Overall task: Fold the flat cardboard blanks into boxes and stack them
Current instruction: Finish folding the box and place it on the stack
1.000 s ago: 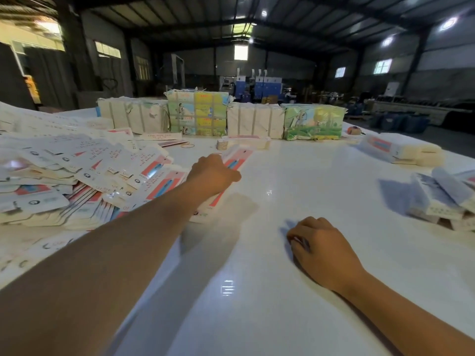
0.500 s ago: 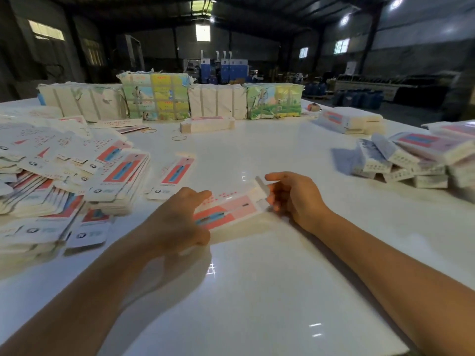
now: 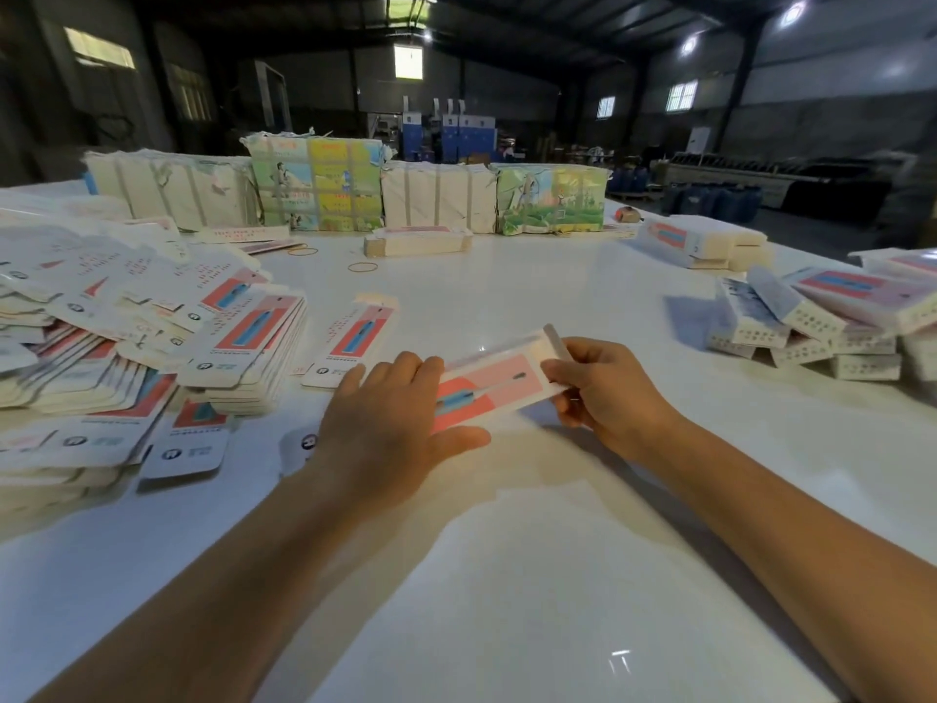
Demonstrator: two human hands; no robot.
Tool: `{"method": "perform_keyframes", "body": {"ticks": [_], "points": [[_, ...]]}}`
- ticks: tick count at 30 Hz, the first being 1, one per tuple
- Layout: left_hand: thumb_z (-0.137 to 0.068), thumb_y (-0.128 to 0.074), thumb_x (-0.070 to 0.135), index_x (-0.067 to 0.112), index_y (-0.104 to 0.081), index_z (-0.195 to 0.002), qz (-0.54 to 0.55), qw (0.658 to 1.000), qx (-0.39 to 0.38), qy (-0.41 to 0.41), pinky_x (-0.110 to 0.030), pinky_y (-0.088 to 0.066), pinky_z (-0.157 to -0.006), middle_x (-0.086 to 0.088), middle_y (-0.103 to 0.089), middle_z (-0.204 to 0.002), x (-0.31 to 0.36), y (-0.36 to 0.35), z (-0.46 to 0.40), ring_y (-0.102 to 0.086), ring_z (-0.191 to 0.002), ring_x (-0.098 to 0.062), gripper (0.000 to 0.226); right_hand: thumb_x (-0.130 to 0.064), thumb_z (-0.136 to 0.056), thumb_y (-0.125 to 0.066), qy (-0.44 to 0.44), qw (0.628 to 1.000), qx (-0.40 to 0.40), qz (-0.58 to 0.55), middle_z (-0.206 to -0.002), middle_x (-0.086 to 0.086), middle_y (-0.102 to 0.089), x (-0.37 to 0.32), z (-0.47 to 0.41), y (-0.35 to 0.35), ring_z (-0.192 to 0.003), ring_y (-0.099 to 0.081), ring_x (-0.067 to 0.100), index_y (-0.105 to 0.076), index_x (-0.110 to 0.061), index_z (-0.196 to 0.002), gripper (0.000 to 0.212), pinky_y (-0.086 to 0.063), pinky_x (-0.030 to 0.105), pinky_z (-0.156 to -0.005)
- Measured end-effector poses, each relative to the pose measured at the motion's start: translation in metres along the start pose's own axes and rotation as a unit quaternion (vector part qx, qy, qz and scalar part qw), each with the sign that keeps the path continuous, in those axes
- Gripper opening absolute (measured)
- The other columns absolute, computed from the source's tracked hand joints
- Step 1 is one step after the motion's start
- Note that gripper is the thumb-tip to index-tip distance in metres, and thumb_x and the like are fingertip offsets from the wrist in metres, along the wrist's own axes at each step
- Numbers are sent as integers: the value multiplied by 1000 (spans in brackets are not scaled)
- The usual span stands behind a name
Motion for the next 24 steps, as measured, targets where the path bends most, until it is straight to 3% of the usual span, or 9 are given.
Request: {"method": "perform_keyframes", "body": {"ticks": [4, 8, 11, 14, 17, 20, 22, 24], "points": [[-62, -21, 76, 26, -41, -125, 49, 998, 33, 23, -24, -40, -72, 8, -55, -117, -3, 6, -3, -53, -98, -11, 83, -6, -93, -51, 18, 998, 58, -20, -60, 8, -59, -1, 3, 0, -41, -46, 15, -66, -5, -79, 20, -36, 24, -38], [-62, -23, 78, 26, -43, -122, 42, 996, 62, 51, -26, -43, -66, 6, -57, -115, -12, 10, -4, -55, -91, -13, 82, -15, -91, -55, 123, 974, 173, 75, -56, -7, -58, -12, 11, 8, -43, -50, 6, -66, -18, -74, 20, -43, 19, -43], [-61, -24, 78, 27, -42, -124, 50, 996, 50, 55, -26, -43, -69, 7, -56, -117, -13, 9, -6, -55, -94, -12, 83, -16, -90, -57, 155, 972, 128, 119, -67, -4, -64, -14, 20, -6, -47, -53, 3, -69, -27, -67, 29, -43, 13, -48], [-61, -22, 77, 26, -40, -127, 30, 998, 47, 32, -25, -43, -71, 7, -55, -117, -7, 6, -7, -55, -96, -11, 85, -11, -90, -57, 155, 975, 82, 137, -75, 6, -64, -13, 25, -21, -51, -53, 5, -70, -18, -69, 26, -45, 16, -50], [-61, -22, 76, 27, -39, -127, 29, 998, 54, 21, -25, -45, -72, 8, -55, -117, -4, 6, -6, -53, -94, -9, 85, -11, -93, -55, 147, 978, 77, 127, -70, 3, -64, -14, 25, -18, -51, -53, 7, -71, -12, -97, 16, -50, 25, -54], [-62, -19, 76, 27, -38, -130, 6, 998, 57, 6, -24, -43, -73, 9, -54, -120, -1, 7, -7, -54, -99, -11, 85, -18, -96, -53, 106, 983, 50, 144, -82, 1, -63, -11, 23, -17, -59, -55, 5, -42, -16, -141, 47, -47, 18, -54], [-62, -17, 75, 28, -36, -131, -25, 998, 60, -8, -23, -40, -72, 9, -53, -122, 2, 5, -8, -54, -103, -11, 86, -22, -97, -51, 96, 974, 35, 200, -92, -3, -61, -9, 22, -22, -73, -56, 9, -35, -17, -145, 51, -47, 19, -62], [-63, -15, 75, 28, -35, -132, -45, 997, 63, -19, -22, -38, -71, 9, -53, -123, 5, 5, -7, -54, -104, -11, 86, -23, -97, -51, 103, 966, 37, 233, -94, -5, -61, -9, 22, -23, -76, -56, 11, -47, -16, -136, 40, -48, 19, -66]]}}
Point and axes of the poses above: each hand's wrist, its own z-axis away from the middle knuckle, its own y-axis out of the back of the hand, x = y × z, the point moved 3 cm from there along -z, towards the middle knuckle
